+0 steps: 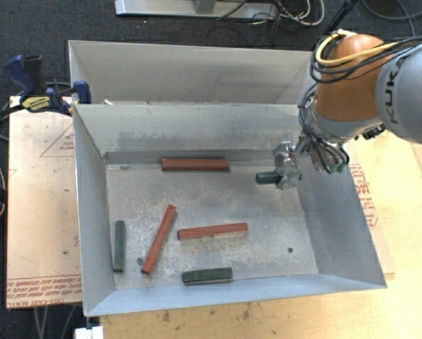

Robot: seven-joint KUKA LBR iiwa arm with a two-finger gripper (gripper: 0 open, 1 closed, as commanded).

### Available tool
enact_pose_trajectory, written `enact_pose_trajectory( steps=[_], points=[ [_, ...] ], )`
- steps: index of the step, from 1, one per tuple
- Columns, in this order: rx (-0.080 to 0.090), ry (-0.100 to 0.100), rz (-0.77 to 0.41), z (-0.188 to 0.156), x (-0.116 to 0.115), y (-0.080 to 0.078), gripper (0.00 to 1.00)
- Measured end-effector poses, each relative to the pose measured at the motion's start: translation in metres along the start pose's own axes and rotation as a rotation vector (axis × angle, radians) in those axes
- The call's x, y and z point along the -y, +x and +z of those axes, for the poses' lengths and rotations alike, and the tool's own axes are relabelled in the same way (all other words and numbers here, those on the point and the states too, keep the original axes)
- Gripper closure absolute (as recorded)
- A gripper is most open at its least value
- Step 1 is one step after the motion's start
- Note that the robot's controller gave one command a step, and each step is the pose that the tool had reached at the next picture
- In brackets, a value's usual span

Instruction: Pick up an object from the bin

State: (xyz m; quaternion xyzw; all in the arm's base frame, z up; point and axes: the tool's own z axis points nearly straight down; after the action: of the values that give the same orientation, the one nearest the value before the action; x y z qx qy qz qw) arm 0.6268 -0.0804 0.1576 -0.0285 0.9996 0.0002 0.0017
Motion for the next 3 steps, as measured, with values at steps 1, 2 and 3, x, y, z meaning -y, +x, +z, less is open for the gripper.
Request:
enact_pose_trajectory(
  steps=[1,2,3],
  points=[
    [0.000,0.000,-0.002,0.0000,-0.0004,-0.0001,1.00],
    [0.000,0.000,-0.002,0.0000,-0.0006,-0.0001,1.00],
    [0.000,0.000,-0.002,0.0000,-0.0006,-0.0001,1.00]
  ],
)
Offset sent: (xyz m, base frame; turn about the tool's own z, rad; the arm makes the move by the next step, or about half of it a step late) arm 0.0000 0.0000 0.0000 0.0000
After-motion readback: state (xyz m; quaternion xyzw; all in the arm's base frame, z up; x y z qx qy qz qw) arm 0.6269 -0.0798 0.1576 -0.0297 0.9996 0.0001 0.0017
